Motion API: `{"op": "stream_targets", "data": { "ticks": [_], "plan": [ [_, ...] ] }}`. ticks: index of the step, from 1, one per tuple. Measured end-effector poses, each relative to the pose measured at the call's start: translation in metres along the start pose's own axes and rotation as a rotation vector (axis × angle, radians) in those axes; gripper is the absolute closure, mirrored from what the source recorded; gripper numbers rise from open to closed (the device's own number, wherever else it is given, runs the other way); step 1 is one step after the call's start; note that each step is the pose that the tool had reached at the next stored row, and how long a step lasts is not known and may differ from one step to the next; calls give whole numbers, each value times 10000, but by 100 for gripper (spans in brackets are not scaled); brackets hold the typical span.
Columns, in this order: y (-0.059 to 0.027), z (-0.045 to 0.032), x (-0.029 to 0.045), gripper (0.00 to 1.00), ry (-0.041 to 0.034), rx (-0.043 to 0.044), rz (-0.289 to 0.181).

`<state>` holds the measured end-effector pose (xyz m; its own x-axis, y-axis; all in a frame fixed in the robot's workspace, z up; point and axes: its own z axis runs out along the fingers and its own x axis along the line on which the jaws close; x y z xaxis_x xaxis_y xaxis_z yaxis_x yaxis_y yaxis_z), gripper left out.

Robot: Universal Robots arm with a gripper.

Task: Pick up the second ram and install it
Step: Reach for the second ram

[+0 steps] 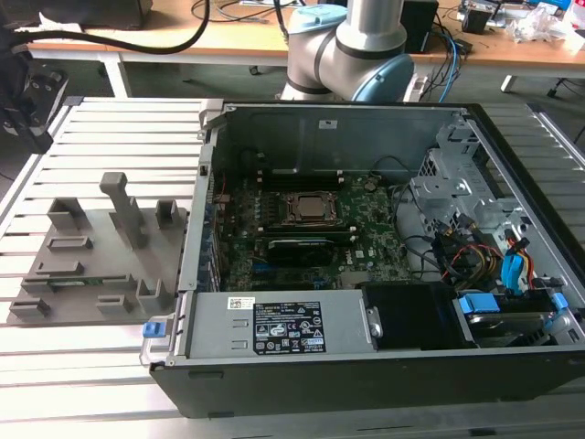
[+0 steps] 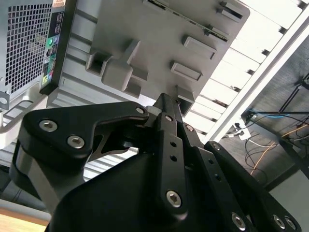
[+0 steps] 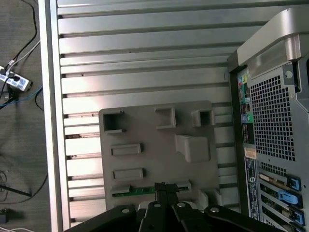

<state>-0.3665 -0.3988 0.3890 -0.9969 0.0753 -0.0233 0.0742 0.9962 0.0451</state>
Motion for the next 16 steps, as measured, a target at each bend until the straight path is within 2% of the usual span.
{"op": "stream_targets", "data": {
  "ticks": [3,5,9,12,16],
  "plan": [
    [-4,-1,54,89,0,0,0],
    [-9,0,126,89,0,0,0],
    [-13,1,176,89,0,0,0],
    [-18,3,242,89,1,0,0],
    [-19,4,247,89,1,0,0]
  ]
}}
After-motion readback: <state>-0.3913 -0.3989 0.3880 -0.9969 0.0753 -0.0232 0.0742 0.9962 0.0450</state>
